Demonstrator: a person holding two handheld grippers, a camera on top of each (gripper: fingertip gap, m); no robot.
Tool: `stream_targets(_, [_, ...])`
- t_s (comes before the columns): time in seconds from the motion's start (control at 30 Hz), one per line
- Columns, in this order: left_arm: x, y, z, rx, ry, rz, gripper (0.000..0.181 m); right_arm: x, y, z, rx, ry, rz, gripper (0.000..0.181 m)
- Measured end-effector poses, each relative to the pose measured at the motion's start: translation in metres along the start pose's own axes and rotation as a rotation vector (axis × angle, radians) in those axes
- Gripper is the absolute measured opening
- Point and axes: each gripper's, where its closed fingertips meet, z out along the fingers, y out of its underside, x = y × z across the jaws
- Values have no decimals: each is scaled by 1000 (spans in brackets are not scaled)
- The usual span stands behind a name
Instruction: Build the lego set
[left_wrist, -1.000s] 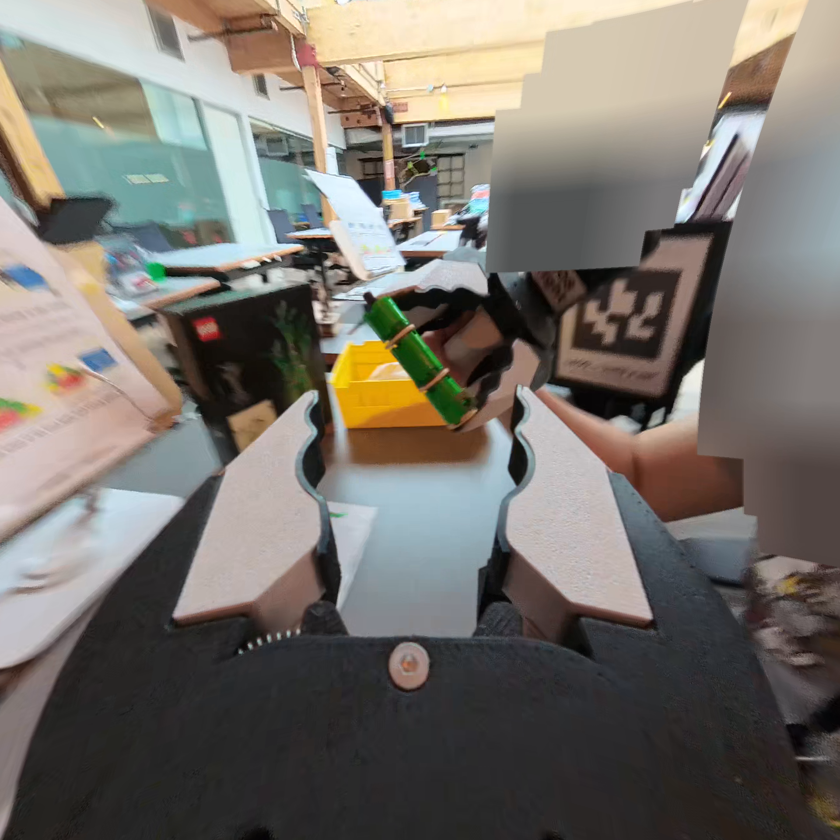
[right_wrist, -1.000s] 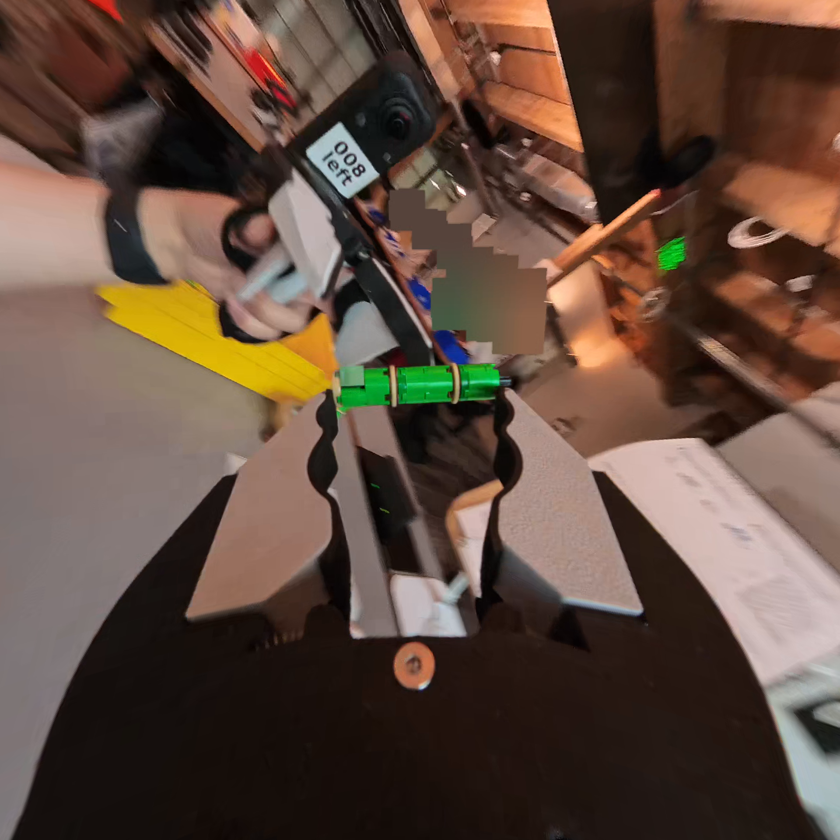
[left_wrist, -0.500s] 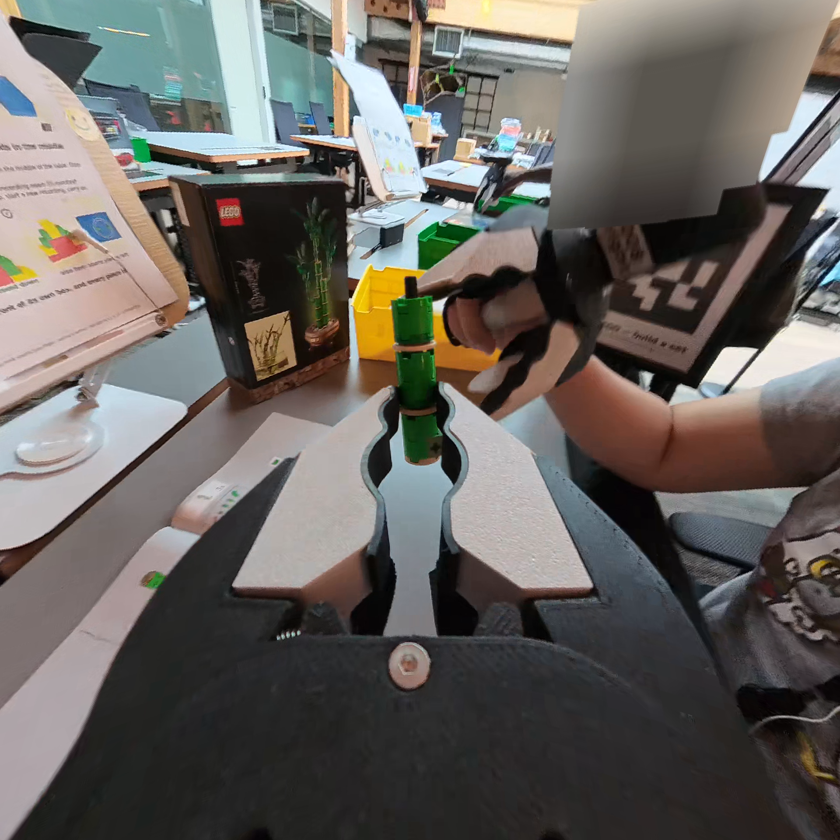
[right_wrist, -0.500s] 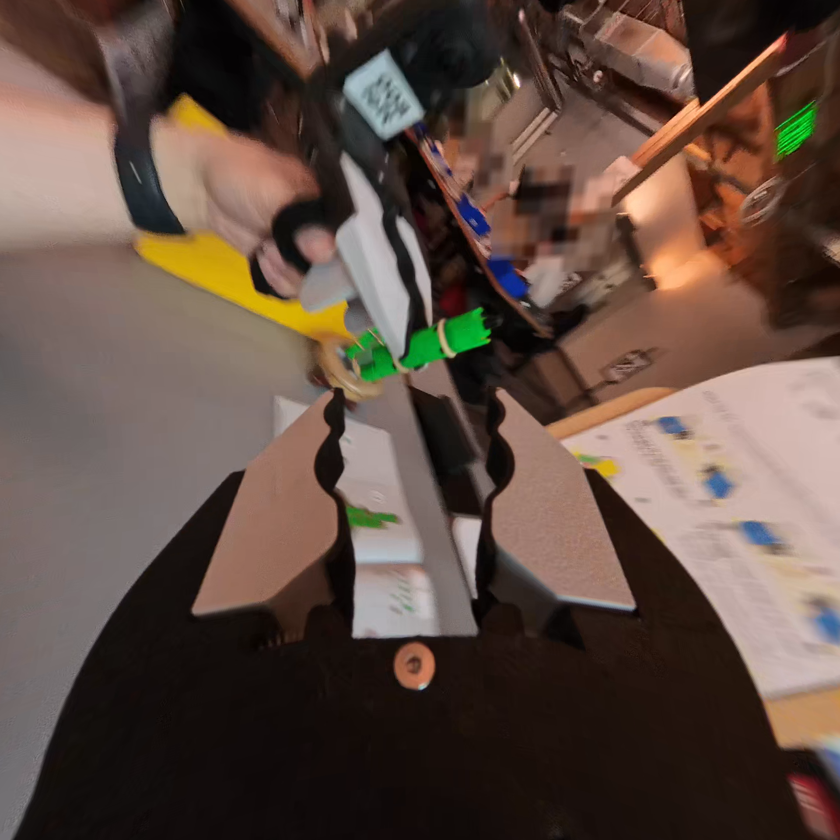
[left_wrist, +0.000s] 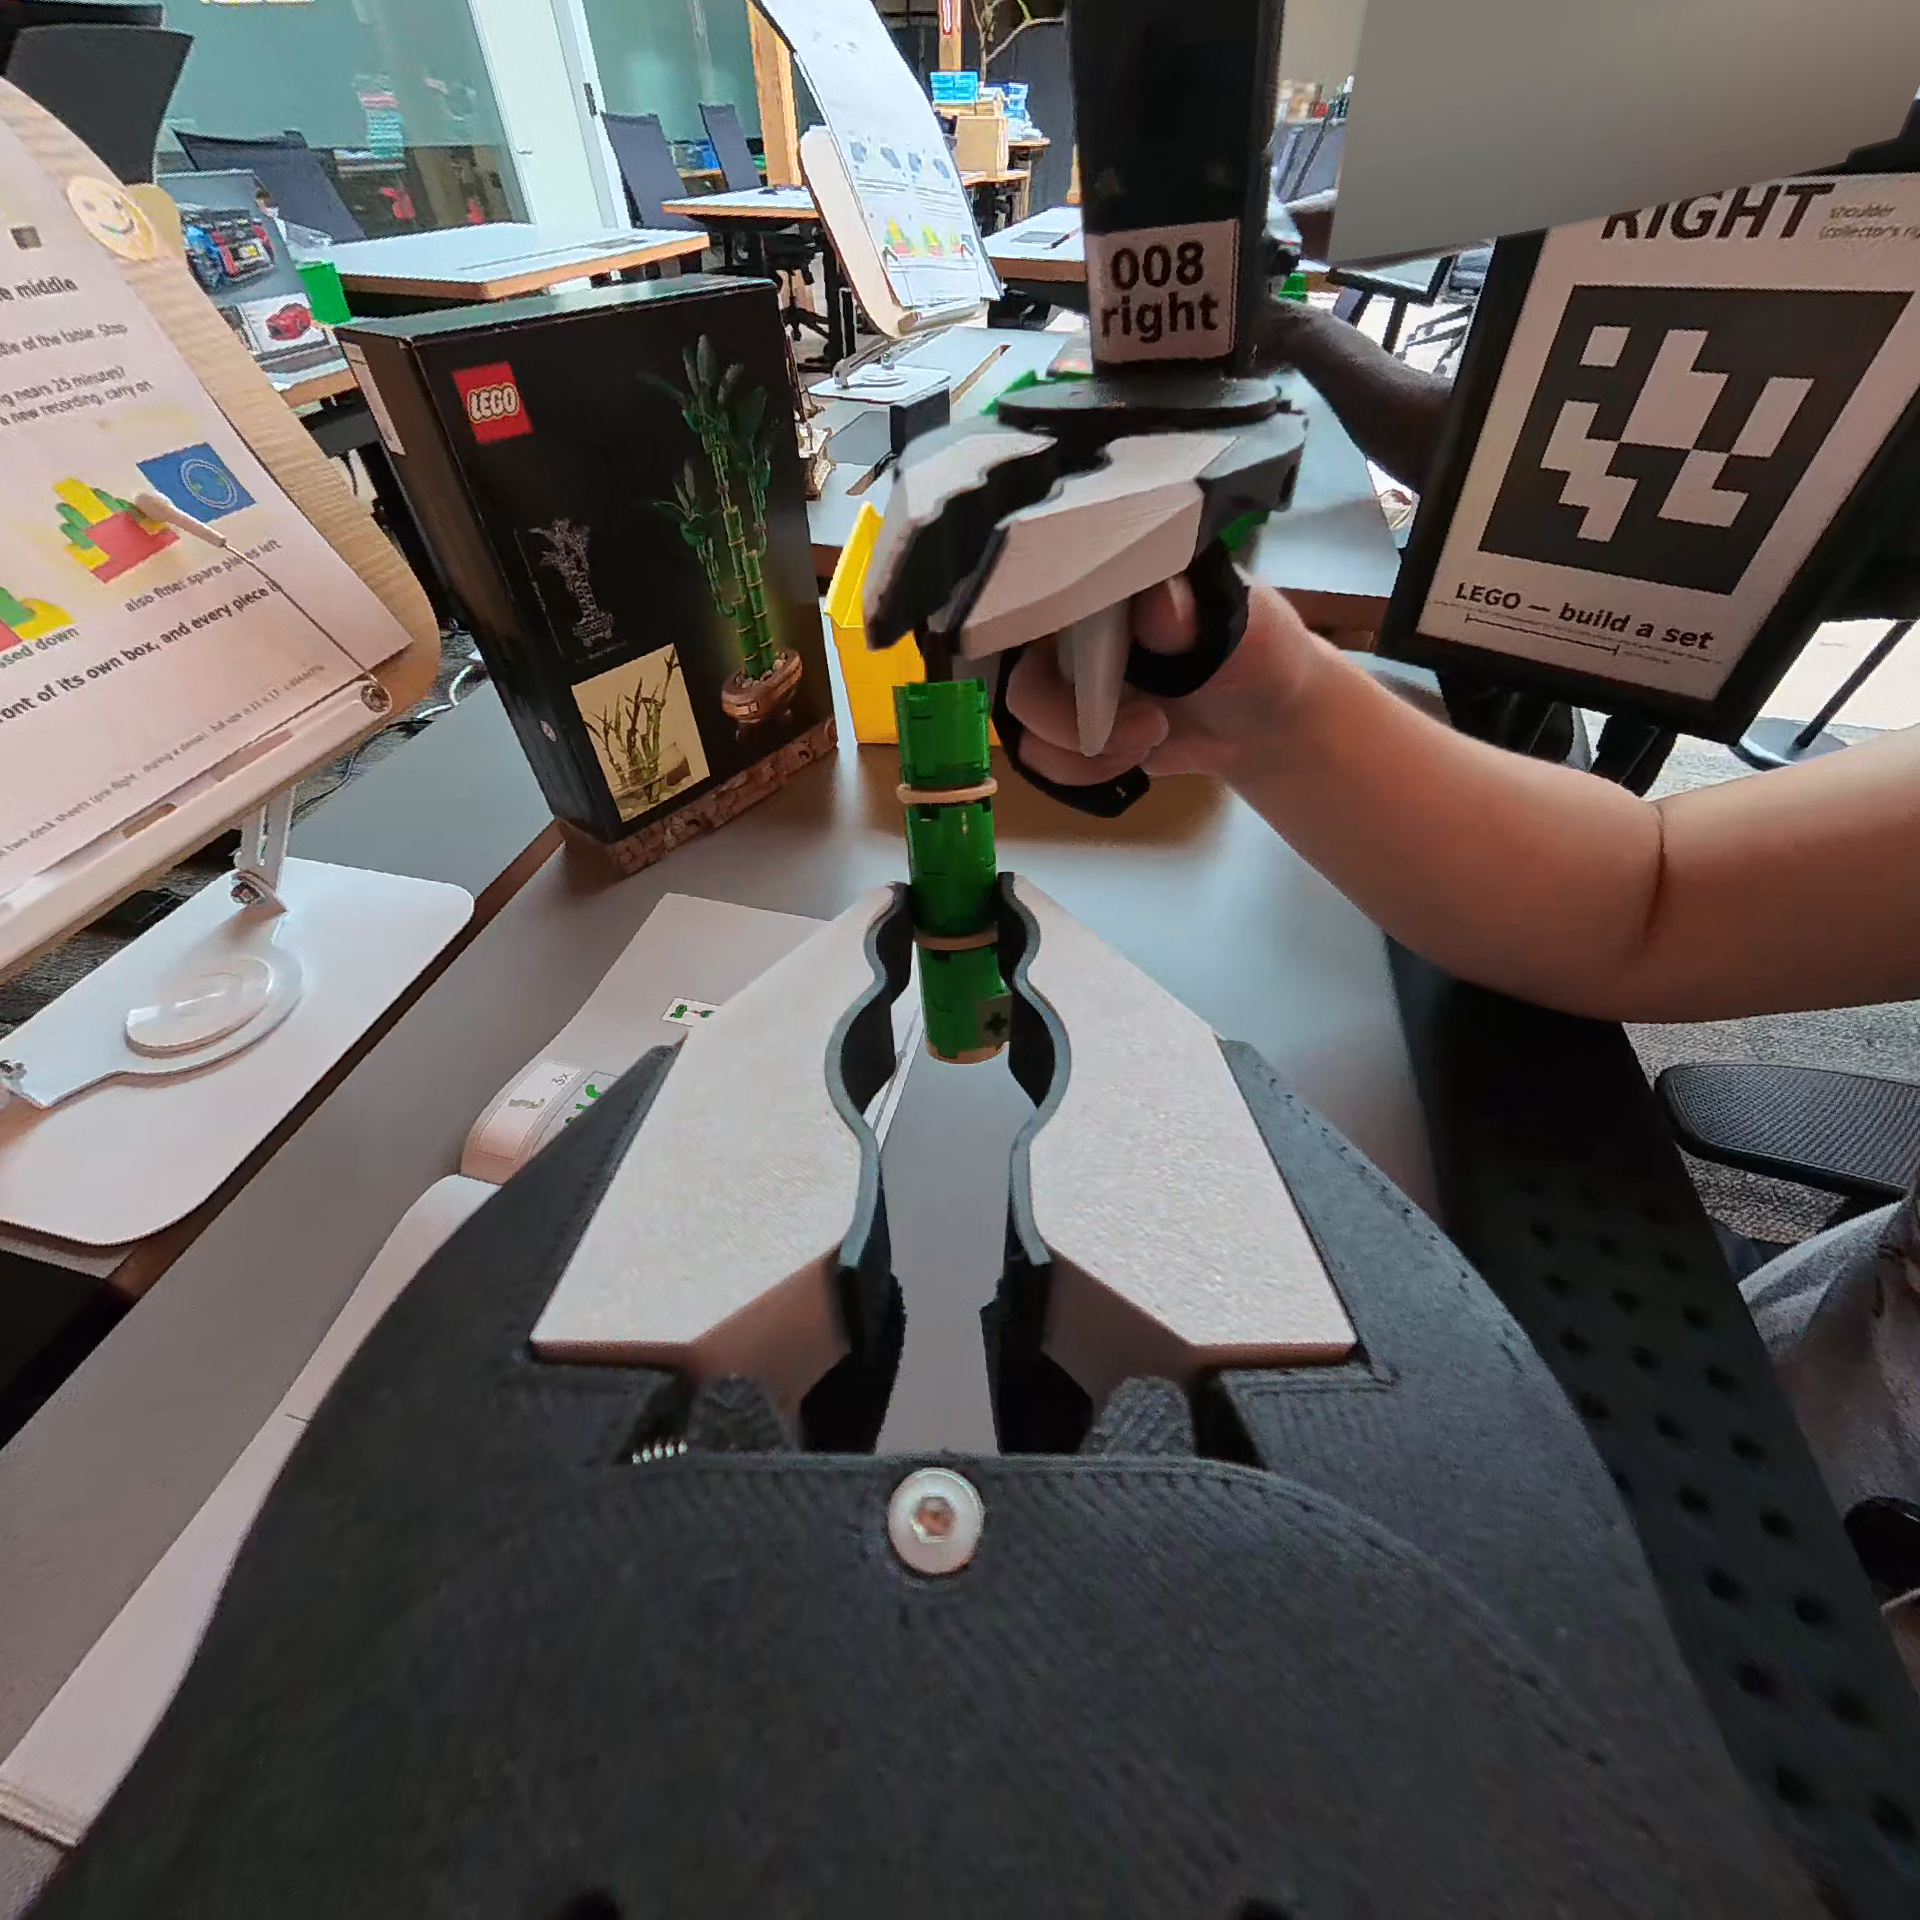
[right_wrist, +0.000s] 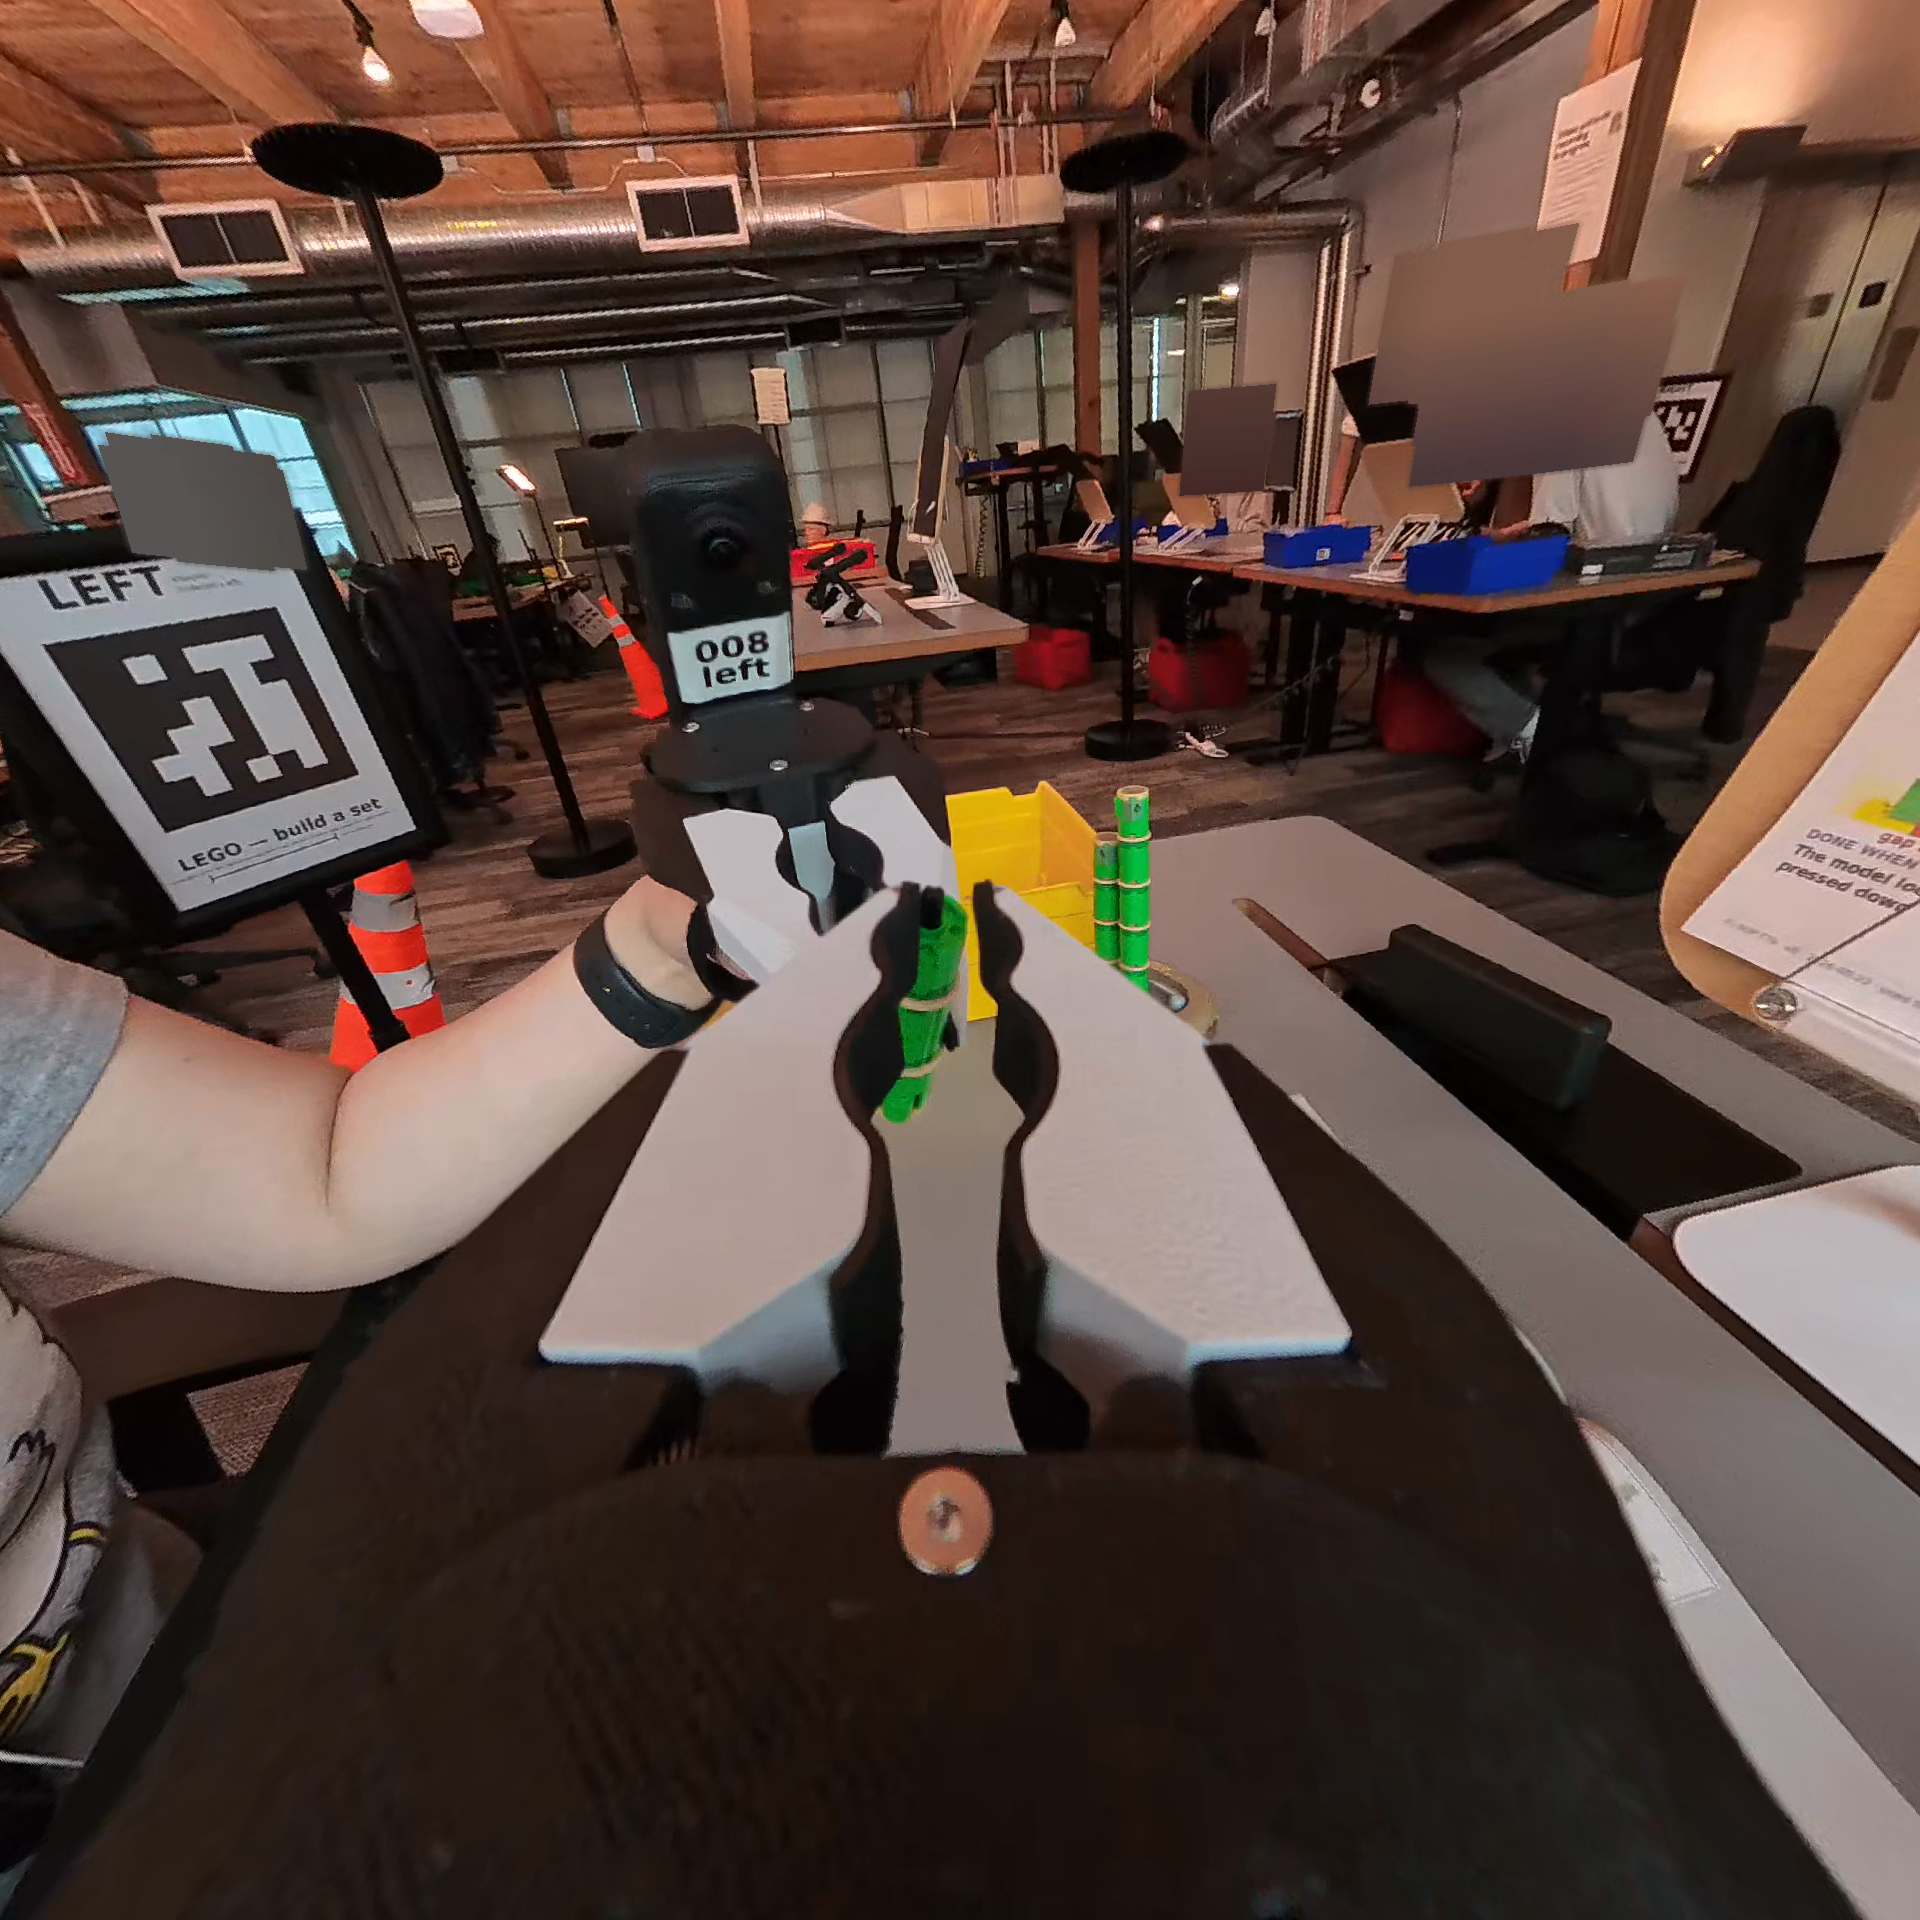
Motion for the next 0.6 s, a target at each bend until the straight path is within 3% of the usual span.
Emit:
stream_targets(0.23, [2, 3, 1, -25, 2, 15, 14, -7, 7, 3, -15, -76, 55, 3])
stream_targets(0.37, [-4, 1, -4, -2, -26, 20, 17, -1, 6, 4, -5, -35, 54, 3])
stream_targets(0.47, [-32, -10, -29, 52, -184, 15, 57, 23, 9, -3, 1, 76, 57, 3])
stream_targets(0.6, [-82, -27, -99, 166, -501, -31, 70, 93, 45, -33, -136, 396, -4, 2])
